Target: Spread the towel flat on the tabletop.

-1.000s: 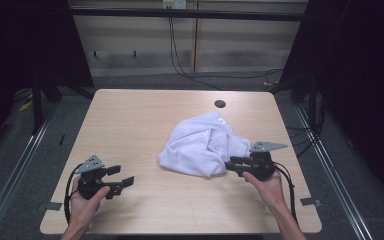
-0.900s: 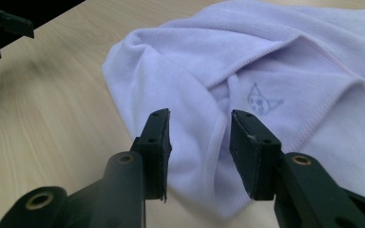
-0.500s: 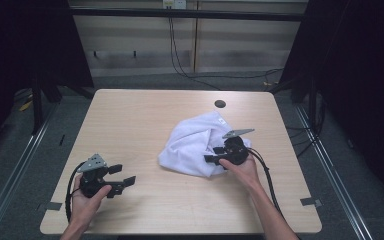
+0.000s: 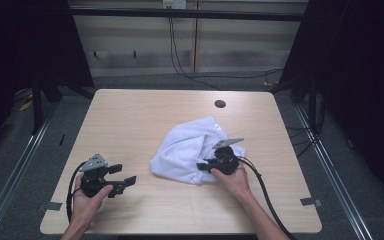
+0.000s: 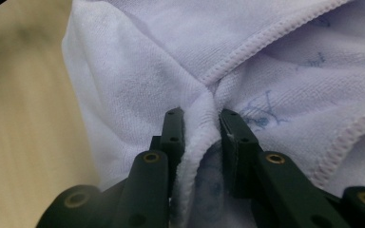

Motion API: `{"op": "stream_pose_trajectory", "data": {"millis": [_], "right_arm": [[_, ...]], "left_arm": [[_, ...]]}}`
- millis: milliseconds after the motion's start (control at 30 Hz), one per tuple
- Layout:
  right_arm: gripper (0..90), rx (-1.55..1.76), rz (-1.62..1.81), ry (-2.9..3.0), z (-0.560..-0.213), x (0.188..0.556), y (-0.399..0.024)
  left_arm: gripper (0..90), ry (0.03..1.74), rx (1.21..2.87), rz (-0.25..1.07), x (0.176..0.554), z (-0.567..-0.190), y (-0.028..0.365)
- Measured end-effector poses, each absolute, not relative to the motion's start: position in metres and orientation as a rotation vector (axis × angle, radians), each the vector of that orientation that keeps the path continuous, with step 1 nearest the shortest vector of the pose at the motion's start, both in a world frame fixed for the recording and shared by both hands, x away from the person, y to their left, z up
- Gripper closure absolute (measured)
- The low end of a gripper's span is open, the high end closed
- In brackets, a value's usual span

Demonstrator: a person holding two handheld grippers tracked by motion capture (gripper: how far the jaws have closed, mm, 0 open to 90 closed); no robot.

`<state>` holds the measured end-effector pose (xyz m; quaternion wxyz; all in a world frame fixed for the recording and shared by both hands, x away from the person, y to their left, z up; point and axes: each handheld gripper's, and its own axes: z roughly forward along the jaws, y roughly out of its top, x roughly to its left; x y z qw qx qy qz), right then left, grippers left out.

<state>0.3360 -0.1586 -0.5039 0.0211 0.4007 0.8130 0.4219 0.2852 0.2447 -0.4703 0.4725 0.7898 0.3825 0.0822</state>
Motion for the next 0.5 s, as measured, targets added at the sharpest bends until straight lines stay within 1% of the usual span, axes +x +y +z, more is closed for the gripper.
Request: {"op": "stream_pose_trajectory", "data": {"millis": [33, 100, 167, 200, 233, 300, 367, 433, 467, 500], "right_arm": [[73.6, 1.242, 1.308, 2.520, -0.504, 0.336, -0.159], [73.3, 1.166, 1.339, 2.572, -0.505, 0.319, -0.140], [71.5, 1.122, 1.343, 2.586, -0.505, 0.308, -0.128], [71.5, 1.122, 1.343, 2.586, -0.505, 0.308, -0.128], [69.4, 1.100, 1.332, 2.602, -0.502, 0.301, -0.121], [68.4, 1.068, 1.341, 2.653, -0.501, 0.294, -0.117], [67.8, 1.047, 1.357, 2.672, -0.502, 0.290, -0.116], [59.1, 0.987, 1.357, 2.734, -0.499, 0.280, -0.113], [59.1, 0.987, 1.357, 2.734, -0.499, 0.280, -0.113], [49.2, 0.985, 1.337, 2.690, -0.488, 0.278, -0.118]], "left_arm": [[22.6, 0.938, 1.929, 0.201, 0.285, -0.470, 0.245], [23.1, 0.943, 1.926, 0.208, 0.285, -0.470, 0.244], [27.1, 0.947, 1.937, 0.216, 0.284, -0.470, 0.243], [27.1, 0.957, 1.936, 0.225, 0.283, -0.470, 0.242], [29.3, 0.952, 1.935, 0.228, 0.282, -0.470, 0.242], [31.6, 0.929, 1.933, 0.227, 0.276, -0.467, 0.238], [39.4, 0.923, 1.937, 0.240, 0.275, -0.467, 0.237], [47.7, 0.906, 1.944, 0.218, 0.275, -0.465, 0.230], [49.9, 0.906, 1.944, 0.218, 0.275, -0.465, 0.230], [54.1, 0.873, 1.949, 0.214, 0.276, -0.461, 0.223]]}}
